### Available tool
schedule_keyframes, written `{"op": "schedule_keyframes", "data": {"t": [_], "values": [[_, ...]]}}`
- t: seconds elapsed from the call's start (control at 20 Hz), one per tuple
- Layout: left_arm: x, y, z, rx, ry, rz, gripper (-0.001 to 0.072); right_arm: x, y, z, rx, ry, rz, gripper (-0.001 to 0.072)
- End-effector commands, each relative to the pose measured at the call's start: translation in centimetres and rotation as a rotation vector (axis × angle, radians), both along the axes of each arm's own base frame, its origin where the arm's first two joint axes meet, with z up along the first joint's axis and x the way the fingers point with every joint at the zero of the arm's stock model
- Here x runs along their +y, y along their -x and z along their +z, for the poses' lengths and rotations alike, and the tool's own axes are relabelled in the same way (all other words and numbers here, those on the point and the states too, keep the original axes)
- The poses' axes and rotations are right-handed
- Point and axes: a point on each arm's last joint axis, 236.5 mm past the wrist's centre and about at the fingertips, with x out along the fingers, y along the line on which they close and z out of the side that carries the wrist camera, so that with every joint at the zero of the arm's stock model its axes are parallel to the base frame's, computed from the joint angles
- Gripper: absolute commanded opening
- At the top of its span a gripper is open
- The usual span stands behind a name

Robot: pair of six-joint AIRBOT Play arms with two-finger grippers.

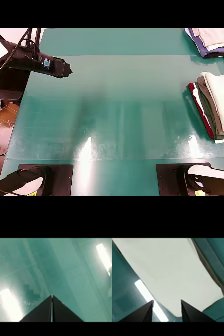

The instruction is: Fold the shirts.

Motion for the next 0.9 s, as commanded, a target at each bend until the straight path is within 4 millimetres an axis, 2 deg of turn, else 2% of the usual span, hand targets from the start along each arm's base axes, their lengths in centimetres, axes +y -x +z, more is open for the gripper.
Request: {"op": "schedule_keyframes", "data": {"t": [0.0, 0.1, 0.25, 0.35, 0.4, 0.6, 0.75, 0.85], "values": [[0.0, -0.1, 0.1, -0.007, 0.000, -0.001, 0.0027, 4.3, -2.9, 1.3, -0.105, -0.114, 0.101, 0.0411], [0.0, -0.2, 0.1, -0.010, 0.002, 0.001, 0.0026, 9.1, -5.7, 2.8, -0.198, -0.203, 0.251, 0.0411], [0.0, 0.6, -0.4, 0.027, -0.007, -0.010, 0.0026, 15.4, -8.2, 3.7, -0.232, -0.257, 0.428, 0.0399], [0.0, 0.3, -0.2, 0.014, -0.002, -0.005, 0.0026, 19.0, -9.2, 3.8, -0.227, -0.265, 0.524, 0.0075], [-0.1, 0.2, -0.1, 0.008, 0.001, -0.003, 0.0026, 20.7, -9.6, 3.8, -0.226, -0.269, 0.568, 0.0016], [-0.1, -0.1, 0.1, -0.006, 0.006, 0.001, 0.0026, 26.2, -10.6, 4.1, -0.239, -0.276, 0.701, 0.0016], [-0.1, -0.1, 0.1, -0.005, 0.006, 0.001, 0.0026, 28.3, -10.9, 4.3, -0.250, -0.277, 0.750, 0.0016], [-0.1, -0.1, 0.1, -0.006, 0.006, 0.001, 0.0026, 28.8, -10.8, 4.3, -0.246, -0.280, 0.763, 0.0016]]}}
